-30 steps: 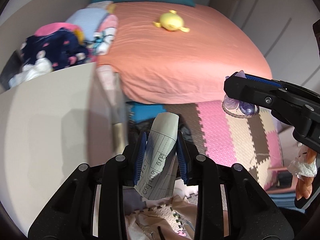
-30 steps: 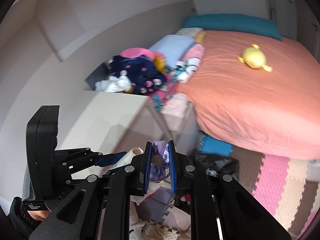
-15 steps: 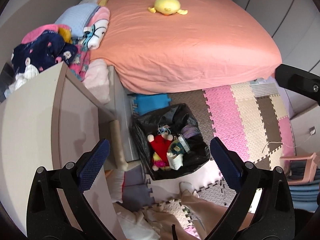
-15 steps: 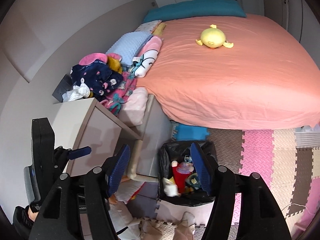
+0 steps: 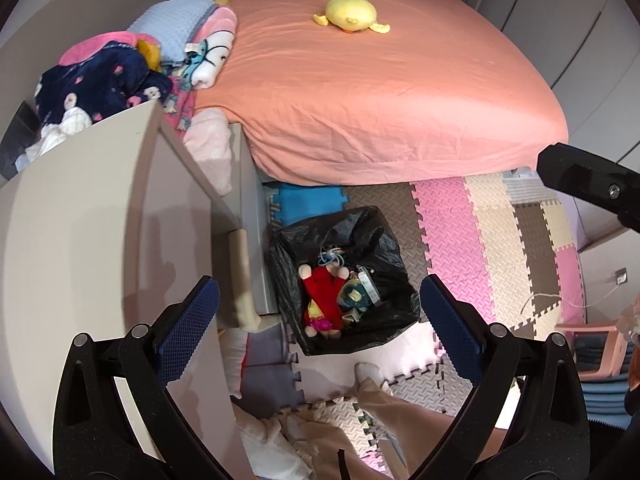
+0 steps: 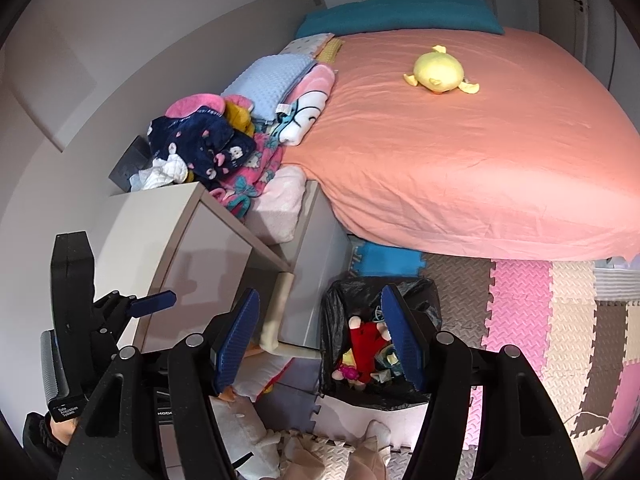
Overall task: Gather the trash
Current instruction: 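Move both open tools from the trash bag back over the desk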
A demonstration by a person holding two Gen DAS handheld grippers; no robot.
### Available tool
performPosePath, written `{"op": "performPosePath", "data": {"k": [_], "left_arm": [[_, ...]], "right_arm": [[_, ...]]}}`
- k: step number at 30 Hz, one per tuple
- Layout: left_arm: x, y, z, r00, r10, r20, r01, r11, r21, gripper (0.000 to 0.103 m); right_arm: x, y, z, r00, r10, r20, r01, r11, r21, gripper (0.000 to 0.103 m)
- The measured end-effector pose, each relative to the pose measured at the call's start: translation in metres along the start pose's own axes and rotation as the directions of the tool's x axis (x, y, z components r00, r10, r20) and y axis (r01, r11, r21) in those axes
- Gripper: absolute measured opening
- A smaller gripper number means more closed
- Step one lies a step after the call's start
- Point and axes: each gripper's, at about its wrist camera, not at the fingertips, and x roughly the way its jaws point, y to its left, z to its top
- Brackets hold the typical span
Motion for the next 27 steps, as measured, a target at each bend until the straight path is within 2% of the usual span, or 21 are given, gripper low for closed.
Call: {"op": "performPosePath", "data": {"k": [6, 14, 21, 27], "left_arm": [[-0.02, 0.024, -0.014, 0.999, 0.012, 0.03, -0.011, 0.999, -0.044, 0.097], [-0.055, 0.073, -0.047, 0.995, 0.071, 0.063, -0.063, 0.991, -0.119, 0.097], [-0.078, 0.13, -0.089, 0.99, 0.12, 0.067, -0.102, 0.968, -0.23, 0.097], [-0.094, 0.183, -0.131, 0.984, 0.171, 0.057, -0.144, 0.934, -0.327, 0.097]], "right_arm": [[0.002, 0.032, -0.001, 1.0, 0.009, 0.0, -0.009, 0.999, -0.035, 0.082], [0.014, 0.098, -0.006, 0.996, 0.083, -0.015, -0.084, 0.993, -0.08, 0.1], [0.032, 0.158, -0.016, 0.993, 0.112, -0.048, -0.117, 0.985, -0.13, 0.1], [0.053, 0.211, -0.037, 0.986, 0.128, -0.108, -0.144, 0.978, -0.154, 0.1]]}}
